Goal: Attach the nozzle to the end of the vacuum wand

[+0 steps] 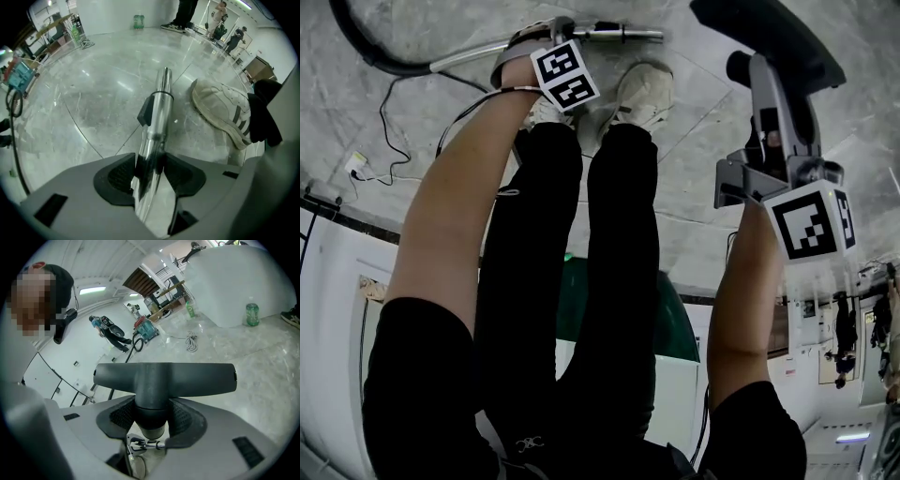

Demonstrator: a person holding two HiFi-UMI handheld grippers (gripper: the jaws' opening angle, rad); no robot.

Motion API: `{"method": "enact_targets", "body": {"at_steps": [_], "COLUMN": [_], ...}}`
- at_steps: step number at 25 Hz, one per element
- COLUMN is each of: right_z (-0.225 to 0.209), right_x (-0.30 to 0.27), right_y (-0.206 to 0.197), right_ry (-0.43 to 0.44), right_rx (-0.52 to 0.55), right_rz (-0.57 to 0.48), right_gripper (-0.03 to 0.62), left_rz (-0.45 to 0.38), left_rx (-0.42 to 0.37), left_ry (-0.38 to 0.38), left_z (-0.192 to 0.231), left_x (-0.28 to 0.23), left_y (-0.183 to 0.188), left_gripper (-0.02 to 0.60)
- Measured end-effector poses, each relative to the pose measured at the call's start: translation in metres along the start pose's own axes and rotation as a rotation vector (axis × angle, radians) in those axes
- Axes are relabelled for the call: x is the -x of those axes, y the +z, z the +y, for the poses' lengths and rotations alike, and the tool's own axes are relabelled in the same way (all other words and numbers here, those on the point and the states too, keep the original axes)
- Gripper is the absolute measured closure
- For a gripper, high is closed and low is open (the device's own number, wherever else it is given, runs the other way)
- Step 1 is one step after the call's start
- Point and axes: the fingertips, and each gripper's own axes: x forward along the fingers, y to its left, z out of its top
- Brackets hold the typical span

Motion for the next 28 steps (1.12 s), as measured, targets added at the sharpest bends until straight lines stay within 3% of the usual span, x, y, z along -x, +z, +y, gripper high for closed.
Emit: {"method": "enact_targets", "body": {"at_steps": [4, 11, 14, 18, 21, 24, 28], "right_z": [0.024, 0.054, 0.069, 0.087, 0.104, 0.118, 0.132], "right_x": [0.025, 0.04, 0.042, 0.041, 0.036, 0.032, 0.026], "right_y": [0.019, 0.038, 0.053, 0.075, 0.084, 0.084, 0.077], "right_ry": [0.003, 0.038, 0.059, 0.105, 0.124, 0.173, 0.309], "right_rx": [-0.005, -0.122, -0.169, -0.242, -0.228, -0.201, -0.196], "right_rz": [-0.035, -0.089, -0.143, -0.223, -0.235, -0.211, -0.126], "right_gripper": [0.398, 0.398, 0.398, 0.398, 0.398, 0.398, 0.398], "left_rz": [-0.072, -0.354, -0.436, -0.442, -0.434, -0.442, -0.455], "left_rx": [-0.007, 0.03, 0.034, 0.024, 0.009, 0.007, -0.001], "left_ry": [0.002, -0.005, 0.009, 0.025, 0.032, 0.034, 0.024], "left_z": [0.001, 0.041, 0.058, 0.07, 0.072, 0.074, 0.068], "left_x": [0.048, 0.171, 0.222, 0.26, 0.273, 0.277, 0.274], "left_y": [0.011, 0.057, 0.067, 0.068, 0.063, 0.055, 0.049], "left_gripper": [0.387, 0.391, 0.396, 0.399, 0.402, 0.402, 0.402]}}
